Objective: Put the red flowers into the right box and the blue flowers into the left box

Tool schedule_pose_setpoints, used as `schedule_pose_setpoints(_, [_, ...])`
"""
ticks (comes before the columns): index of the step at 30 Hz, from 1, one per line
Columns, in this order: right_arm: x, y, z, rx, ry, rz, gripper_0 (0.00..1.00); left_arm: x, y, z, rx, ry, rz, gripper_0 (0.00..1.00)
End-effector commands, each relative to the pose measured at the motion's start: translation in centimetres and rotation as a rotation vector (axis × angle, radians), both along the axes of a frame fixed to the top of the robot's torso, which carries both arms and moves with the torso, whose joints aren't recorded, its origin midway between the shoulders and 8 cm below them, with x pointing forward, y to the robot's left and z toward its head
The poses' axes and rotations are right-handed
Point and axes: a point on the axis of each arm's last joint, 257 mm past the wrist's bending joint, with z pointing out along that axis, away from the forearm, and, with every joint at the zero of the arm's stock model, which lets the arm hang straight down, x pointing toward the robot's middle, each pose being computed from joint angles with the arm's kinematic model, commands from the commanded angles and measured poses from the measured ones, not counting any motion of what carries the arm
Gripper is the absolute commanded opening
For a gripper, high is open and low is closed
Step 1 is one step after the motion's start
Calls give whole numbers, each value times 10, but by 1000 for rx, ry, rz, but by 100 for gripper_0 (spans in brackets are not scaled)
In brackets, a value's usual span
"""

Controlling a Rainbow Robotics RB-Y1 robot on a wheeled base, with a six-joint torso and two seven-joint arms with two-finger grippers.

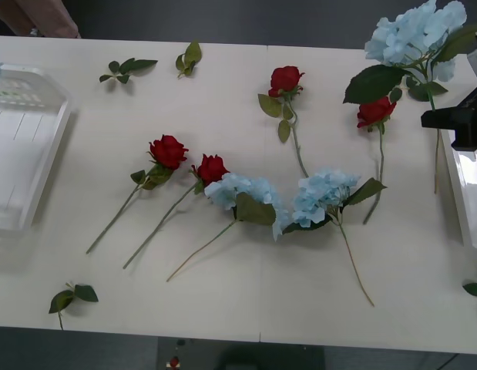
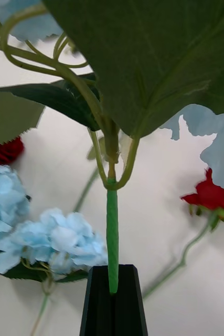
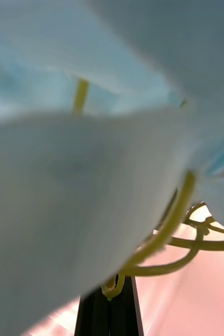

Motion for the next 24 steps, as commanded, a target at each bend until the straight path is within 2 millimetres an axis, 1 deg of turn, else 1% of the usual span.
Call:
schedule_pose_setpoints(1, [-6, 23, 38, 49, -81, 84, 0, 5, 49, 33, 70, -46, 10, 0])
schedule_pose_setpoints(2, [-9, 29, 44, 79, -84, 104, 0, 5, 58, 31, 80, -44, 10, 0])
schedule_pose_setpoints(5, [-16, 44, 59, 148, -87, 149, 0, 4, 72, 21, 85, -32, 13, 0])
schedule_pose_setpoints(6, [-18, 49, 62, 179, -76, 159, 0, 4, 74, 15, 83, -23, 13, 0])
schedule_pose_setpoints(8, [-23, 65, 74, 274, -39, 197, 0, 4, 79, -3, 80, 0, 7, 0])
schedule_pose_setpoints(10, [-25, 73, 81, 312, -30, 223, 0, 4, 80, -10, 78, 5, 2, 2])
schedule_pose_setpoints(11, [-27, 81, 91, 349, -29, 252, 0, 5, 82, -19, 76, 6, -2, 9])
schedule_pose_setpoints(12, [-27, 86, 98, 370, -28, 269, 0, 7, 82, -23, 73, -2, -5, 18])
schedule_pose_setpoints(13, [-27, 86, 98, 370, -28, 269, 0, 7, 82, -23, 73, -2, -5, 18])
schedule_pose_setpoints(14, [-28, 95, 109, 405, -29, 297, 0, 9, 85, -27, 81, -21, -13, 35])
schedule_pose_setpoints(15, [-28, 97, 113, 416, -31, 305, 0, 10, 85, -27, 85, -29, -18, 40])
schedule_pose_setpoints(16, [-28, 102, 120, 436, -34, 319, 0, 10, 85, -30, 89, -38, -23, 51])
schedule_pose_setpoints(17, [-28, 107, 127, 454, -36, 331, 0, 11, 85, -31, 94, -52, -33, 68])
schedule_pose_setpoints(18, [-29, 110, 130, 461, -39, 340, 0, 11, 86, -33, 98, -57, -35, 78])
schedule_pose_setpoints(19, [-29, 115, 137, 476, -45, 350, 0, 13, 84, -33, 103, -72, -44, 99])
schedule_pose_setpoints(20, [-30, 121, 144, 493, -50, 365, 0, 13, 84, -35, 106, -81, -51, 100])
schedule_pose_setpoints(22, [-32, 129, 156, 526, -52, 383, 0, 14, 83, -33, 100, -99, -55, 100])
schedule_pose_setpoints(24, [-35, 137, 168, 566, -36, 404, 0, 15, 77, -32, 62, -113, -57, 100])
